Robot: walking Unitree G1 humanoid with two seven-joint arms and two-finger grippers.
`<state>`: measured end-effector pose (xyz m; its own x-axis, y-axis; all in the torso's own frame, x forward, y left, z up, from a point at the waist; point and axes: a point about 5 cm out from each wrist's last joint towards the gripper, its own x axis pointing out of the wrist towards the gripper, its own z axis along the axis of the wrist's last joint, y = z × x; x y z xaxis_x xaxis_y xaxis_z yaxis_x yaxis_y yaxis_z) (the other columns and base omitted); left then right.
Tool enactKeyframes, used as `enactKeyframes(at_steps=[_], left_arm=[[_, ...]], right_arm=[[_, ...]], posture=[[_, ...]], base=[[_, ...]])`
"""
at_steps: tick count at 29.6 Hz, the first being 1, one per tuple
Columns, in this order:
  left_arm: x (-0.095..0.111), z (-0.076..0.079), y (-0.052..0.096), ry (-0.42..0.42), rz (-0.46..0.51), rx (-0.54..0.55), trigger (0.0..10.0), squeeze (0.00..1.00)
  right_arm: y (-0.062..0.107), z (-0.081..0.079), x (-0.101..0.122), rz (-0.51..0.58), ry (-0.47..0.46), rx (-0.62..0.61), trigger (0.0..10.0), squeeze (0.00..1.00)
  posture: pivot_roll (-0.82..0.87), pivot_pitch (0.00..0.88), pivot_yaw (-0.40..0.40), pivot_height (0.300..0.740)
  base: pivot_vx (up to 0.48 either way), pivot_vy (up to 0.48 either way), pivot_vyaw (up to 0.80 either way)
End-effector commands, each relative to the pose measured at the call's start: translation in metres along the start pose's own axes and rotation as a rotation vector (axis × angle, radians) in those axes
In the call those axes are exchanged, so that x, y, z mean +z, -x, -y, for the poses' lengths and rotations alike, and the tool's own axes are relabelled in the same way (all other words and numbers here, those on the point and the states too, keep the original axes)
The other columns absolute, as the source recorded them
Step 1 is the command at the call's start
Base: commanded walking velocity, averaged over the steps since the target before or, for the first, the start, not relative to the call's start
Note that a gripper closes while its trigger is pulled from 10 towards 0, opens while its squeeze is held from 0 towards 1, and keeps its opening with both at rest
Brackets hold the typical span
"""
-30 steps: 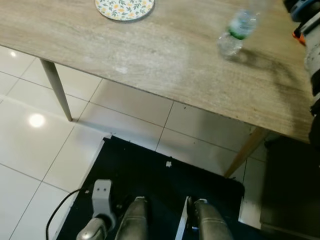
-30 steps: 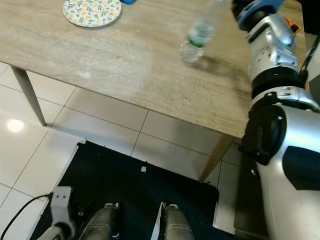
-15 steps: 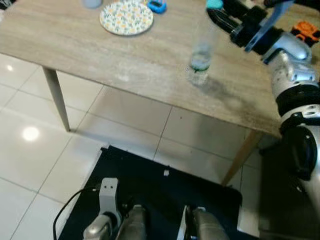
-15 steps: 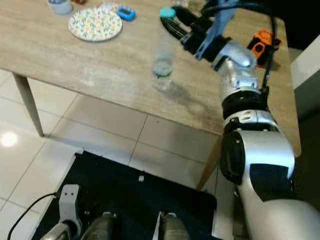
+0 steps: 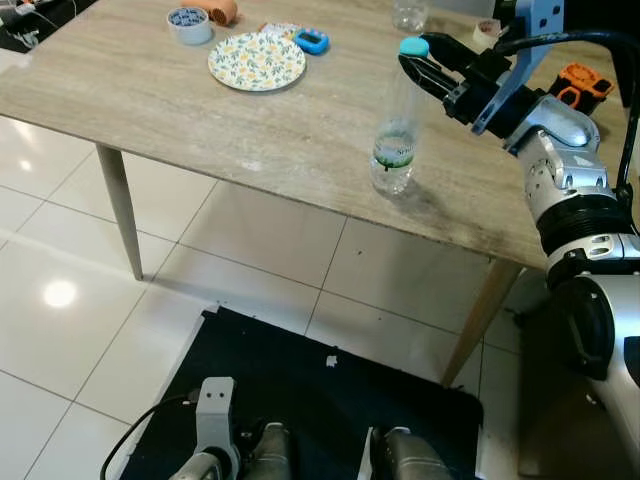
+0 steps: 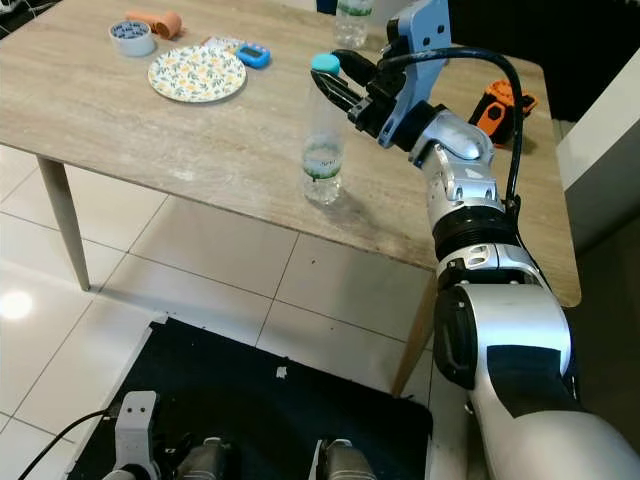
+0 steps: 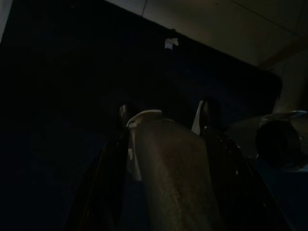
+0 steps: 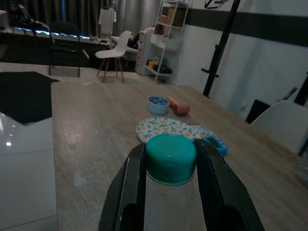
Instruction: Restocking fridge
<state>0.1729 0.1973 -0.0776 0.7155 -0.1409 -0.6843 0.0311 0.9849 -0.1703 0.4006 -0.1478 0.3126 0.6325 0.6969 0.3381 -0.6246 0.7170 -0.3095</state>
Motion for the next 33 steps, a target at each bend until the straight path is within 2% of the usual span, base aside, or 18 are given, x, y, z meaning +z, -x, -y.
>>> enactKeyframes(at_steps=[1,2,3,9,10,11,12,18,23,33], left_arm=[[-0.02,-0.006,0.008,0.009,-0.083,0.025,10.0,0.0],[-0.021,-0.007,0.009,0.01,-0.09,0.03,10.0,0.0],[-0.023,-0.009,0.01,0.012,-0.1,0.036,10.0,0.0],[-0.028,-0.011,0.013,0.011,-0.121,0.045,10.0,0.0],[-0.028,-0.01,0.013,0.011,-0.121,0.044,10.0,0.0],[-0.028,-0.01,0.013,0.011,-0.121,0.044,10.0,0.0],[-0.028,-0.01,0.013,0.01,-0.121,0.042,10.0,0.0],[-0.028,-0.01,0.013,0.005,-0.12,0.038,10.0,0.0],[-0.028,-0.011,0.013,0.001,-0.121,0.038,10.0,0.0],[-0.033,-0.01,0.015,0.001,-0.123,0.033,10.0,0.0]], right_arm=[[0.002,0.0,-0.003,-0.018,0.008,-0.01,10.0,0.0],[0.001,0.0,-0.004,-0.022,0.004,-0.019,10.0,0.0],[0.001,0.001,-0.005,-0.028,-0.005,-0.049,10.0,1.0],[0.001,0.003,-0.009,-0.033,-0.027,-0.142,10.0,1.0],[0.001,0.003,-0.01,-0.037,-0.035,-0.149,10.0,0.73],[0.001,0.003,-0.01,-0.037,-0.035,-0.149,10.0,0.73],[0.001,0.002,-0.011,-0.041,-0.039,-0.149,10.0,0.0],[-0.002,-0.006,-0.02,-0.073,-0.072,-0.137,10.0,0.0],[-0.011,-0.019,-0.029,-0.069,-0.149,-0.129,10.0,0.0],[-0.021,-0.02,-0.027,-0.073,-0.182,-0.225,10.0,0.0]], posture=[[0.07,0.108,-0.044,0.74],[0.07,0.108,-0.042,0.74],[0.07,0.107,-0.04,0.74],[0.07,0.109,-0.035,0.74],[0.07,0.109,-0.035,0.74],[0.07,0.109,-0.035,0.74],[0.07,0.11,-0.034,0.74],[0.08,0.117,-0.032,0.74],[0.08,0.121,-0.032,0.74],[0.09,0.137,-0.039,0.74]], base=[[0.0,0.0,0.0],[0.0,0.0,0.0],[0.0,0.0,0.0],[0.0,0.0,0.0],[0.0,0.0,0.0],[0.0,0.0,0.0],[0.0,0.0,0.0],[0.0,0.0,0.0],[0.0,0.0,0.0],[0.0,0.0,0.0]])
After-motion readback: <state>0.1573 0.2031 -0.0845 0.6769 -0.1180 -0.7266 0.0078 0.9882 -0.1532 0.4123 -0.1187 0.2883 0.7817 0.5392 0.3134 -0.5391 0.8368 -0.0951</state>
